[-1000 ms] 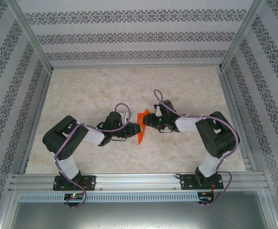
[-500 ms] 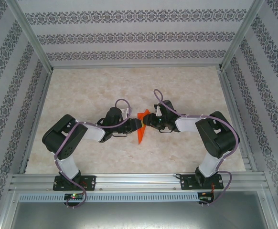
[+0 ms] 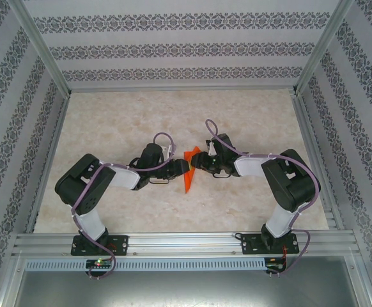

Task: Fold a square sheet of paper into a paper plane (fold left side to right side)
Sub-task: Fold the wing for the fifth time at the center of the table.

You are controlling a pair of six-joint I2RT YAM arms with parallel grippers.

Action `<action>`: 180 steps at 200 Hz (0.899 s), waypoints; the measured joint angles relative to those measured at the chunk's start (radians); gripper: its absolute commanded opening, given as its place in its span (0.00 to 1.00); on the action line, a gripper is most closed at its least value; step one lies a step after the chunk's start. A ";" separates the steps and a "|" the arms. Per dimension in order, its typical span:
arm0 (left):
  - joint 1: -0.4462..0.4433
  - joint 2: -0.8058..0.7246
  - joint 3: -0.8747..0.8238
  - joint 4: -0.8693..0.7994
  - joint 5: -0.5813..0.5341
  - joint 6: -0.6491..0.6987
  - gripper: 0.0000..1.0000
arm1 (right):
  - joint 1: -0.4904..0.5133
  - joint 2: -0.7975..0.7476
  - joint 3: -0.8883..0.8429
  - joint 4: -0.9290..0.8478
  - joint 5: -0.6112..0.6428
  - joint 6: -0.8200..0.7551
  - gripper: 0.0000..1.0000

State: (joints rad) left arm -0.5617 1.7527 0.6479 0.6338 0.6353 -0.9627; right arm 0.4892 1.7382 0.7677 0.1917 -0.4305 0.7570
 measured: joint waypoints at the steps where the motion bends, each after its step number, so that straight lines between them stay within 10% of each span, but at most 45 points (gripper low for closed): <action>1: 0.000 0.000 0.000 0.000 -0.001 0.000 0.46 | 0.000 0.000 0.000 0.000 0.000 0.000 0.48; 117: 0.021 0.100 0.041 0.002 0.029 -0.008 0.32 | 0.000 0.001 0.003 -0.005 0.000 0.000 0.48; 180: 0.021 0.103 0.079 -0.003 0.041 0.004 0.04 | -0.001 0.003 0.019 -0.032 0.000 -0.003 0.52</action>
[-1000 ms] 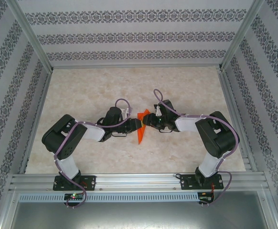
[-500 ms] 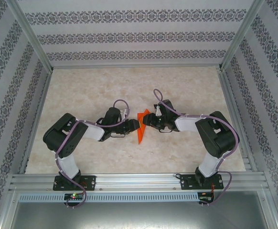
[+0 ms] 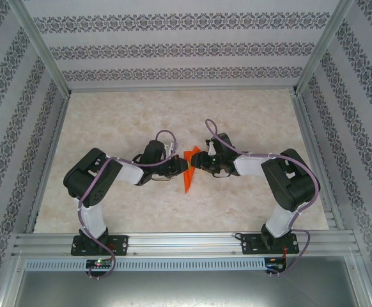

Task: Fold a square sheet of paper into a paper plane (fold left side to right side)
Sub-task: Fold the wing for the fifth time at the center of the table.

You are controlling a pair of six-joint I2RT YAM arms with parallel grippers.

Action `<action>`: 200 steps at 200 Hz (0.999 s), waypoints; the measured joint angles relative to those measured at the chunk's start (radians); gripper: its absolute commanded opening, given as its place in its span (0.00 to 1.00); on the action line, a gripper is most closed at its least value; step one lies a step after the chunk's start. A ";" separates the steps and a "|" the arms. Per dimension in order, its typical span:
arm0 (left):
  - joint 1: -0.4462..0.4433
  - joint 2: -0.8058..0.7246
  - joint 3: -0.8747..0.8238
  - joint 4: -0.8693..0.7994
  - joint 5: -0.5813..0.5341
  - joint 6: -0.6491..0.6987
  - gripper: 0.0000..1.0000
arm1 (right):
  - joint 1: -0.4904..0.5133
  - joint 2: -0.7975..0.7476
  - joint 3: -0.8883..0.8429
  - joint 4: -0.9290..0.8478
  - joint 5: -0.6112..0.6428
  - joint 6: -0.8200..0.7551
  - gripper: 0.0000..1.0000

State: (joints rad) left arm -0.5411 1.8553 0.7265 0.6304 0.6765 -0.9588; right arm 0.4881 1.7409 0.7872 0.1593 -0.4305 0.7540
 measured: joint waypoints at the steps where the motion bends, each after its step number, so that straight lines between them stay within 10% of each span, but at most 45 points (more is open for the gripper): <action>1: 0.000 0.000 0.000 0.000 0.000 0.001 0.04 | 0.000 0.000 0.000 -0.001 0.000 -0.001 0.52; 200: 0.000 0.000 0.000 -0.034 -0.007 0.032 0.01 | -0.068 0.101 0.182 -0.057 -0.005 0.003 0.62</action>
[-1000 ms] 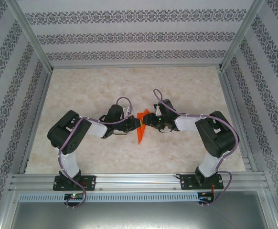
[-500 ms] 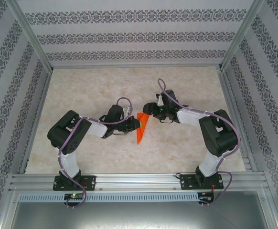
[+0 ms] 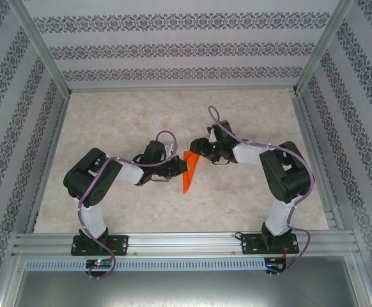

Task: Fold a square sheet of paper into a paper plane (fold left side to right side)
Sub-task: Fold the wing for the fifth time at the center of the table.

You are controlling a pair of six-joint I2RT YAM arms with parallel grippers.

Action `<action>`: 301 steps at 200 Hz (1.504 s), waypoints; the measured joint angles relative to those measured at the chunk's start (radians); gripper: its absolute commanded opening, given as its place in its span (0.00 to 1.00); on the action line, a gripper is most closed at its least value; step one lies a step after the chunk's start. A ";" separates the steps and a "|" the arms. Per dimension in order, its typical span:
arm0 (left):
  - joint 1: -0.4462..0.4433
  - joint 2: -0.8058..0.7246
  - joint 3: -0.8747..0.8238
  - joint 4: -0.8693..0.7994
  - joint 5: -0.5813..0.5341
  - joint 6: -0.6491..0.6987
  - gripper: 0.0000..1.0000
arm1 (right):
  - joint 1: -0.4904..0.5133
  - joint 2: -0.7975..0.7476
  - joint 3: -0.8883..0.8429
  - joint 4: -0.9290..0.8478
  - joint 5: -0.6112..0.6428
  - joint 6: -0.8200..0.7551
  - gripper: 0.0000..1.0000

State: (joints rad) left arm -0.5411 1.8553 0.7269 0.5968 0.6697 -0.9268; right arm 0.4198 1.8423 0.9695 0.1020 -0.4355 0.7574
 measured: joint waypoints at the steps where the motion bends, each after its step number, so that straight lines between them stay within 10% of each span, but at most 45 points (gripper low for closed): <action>1: 0.000 0.000 0.000 0.000 0.000 0.000 0.01 | 0.000 0.001 0.001 0.000 0.000 0.000 0.62; 301: 0.014 -0.050 0.000 -0.080 -0.019 0.054 0.00 | 0.023 0.093 0.131 -0.119 -0.009 -0.034 0.64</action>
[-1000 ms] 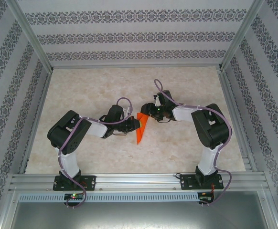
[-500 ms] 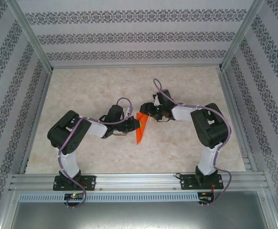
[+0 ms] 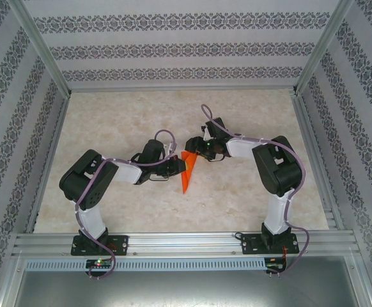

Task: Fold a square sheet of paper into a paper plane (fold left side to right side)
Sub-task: Fold the wing for the fifth time at the center of the table.

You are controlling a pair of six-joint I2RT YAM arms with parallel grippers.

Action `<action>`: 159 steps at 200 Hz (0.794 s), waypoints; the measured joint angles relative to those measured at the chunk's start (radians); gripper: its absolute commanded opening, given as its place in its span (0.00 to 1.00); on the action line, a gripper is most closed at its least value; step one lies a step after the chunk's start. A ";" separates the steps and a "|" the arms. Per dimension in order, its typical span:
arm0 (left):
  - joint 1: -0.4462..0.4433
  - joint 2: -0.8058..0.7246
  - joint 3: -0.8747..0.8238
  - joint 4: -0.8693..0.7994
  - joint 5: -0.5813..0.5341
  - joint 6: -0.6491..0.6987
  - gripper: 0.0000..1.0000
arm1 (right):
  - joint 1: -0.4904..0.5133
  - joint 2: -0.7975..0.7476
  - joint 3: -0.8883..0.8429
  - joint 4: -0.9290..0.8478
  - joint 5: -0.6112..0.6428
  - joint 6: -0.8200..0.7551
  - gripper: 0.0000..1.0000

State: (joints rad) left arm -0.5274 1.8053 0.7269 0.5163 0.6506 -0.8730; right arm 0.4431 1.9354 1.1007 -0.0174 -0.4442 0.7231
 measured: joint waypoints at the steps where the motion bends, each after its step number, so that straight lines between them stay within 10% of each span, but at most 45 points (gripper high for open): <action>1: 0.000 0.000 0.000 -0.001 0.000 0.001 0.00 | 0.000 0.000 0.000 0.000 0.000 0.000 0.64; 159: 0.039 0.037 0.043 -0.107 0.016 0.099 0.01 | 0.011 0.003 0.014 -0.028 0.018 -0.038 0.65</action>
State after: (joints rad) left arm -0.4885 1.8423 0.7696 0.4091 0.6670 -0.7742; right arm 0.4545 1.9381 1.1149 -0.0452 -0.4259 0.6853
